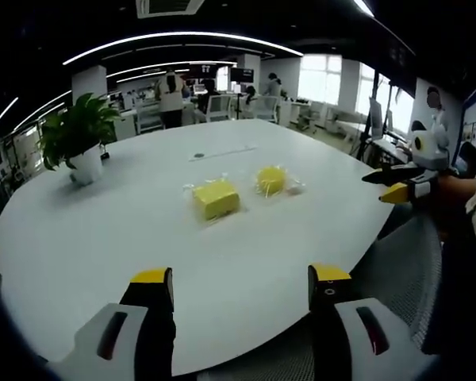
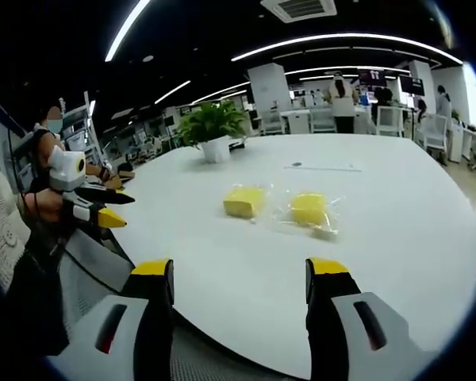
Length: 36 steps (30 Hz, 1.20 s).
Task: Compare the silicone blocks by pressing each to a similar depth, holding the contact briefly, and releasing to observe deformation and rebound differences across the visible hardness samples.
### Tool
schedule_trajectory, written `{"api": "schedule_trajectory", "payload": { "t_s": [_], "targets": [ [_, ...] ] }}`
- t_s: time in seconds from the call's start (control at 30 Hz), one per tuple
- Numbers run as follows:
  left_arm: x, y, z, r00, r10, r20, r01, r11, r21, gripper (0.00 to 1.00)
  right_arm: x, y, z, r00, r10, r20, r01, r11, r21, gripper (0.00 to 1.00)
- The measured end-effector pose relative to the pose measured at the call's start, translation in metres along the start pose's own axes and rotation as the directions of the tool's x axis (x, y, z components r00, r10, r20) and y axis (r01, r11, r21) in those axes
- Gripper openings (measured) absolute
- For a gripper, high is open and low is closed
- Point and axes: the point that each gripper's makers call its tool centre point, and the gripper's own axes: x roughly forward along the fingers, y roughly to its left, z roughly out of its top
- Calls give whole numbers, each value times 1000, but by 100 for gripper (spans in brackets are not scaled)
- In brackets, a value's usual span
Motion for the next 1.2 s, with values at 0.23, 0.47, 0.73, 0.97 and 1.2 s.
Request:
{"api": "schedule_trajectory", "payload": {
  "t_s": [0.23, 0.47, 0.73, 0.97, 1.2],
  "targets": [
    [9, 1, 12, 999, -30, 35, 33, 997, -73, 68, 3, -2, -1, 1000, 0, -5, 1, 1000, 10, 63],
    [20, 10, 21, 998, -33, 48, 37, 995, -94, 68, 7, -5, 0, 1000, -4, -13, 4, 1000, 16, 63],
    [42, 20, 31, 997, -54, 52, 60, 991, -120, 67, 11, -10, -2, 999, -13, -37, 14, 999, 31, 62],
    [63, 25, 41, 995, -80, 55, 87, 989, -124, 67, 13, -14, -4, 998, -23, -57, 25, 999, 39, 62],
    [83, 30, 56, 992, -100, 75, 110, 983, -144, 66, 14, -20, -5, 996, -41, -77, 45, 998, 51, 62]
  ]
}}
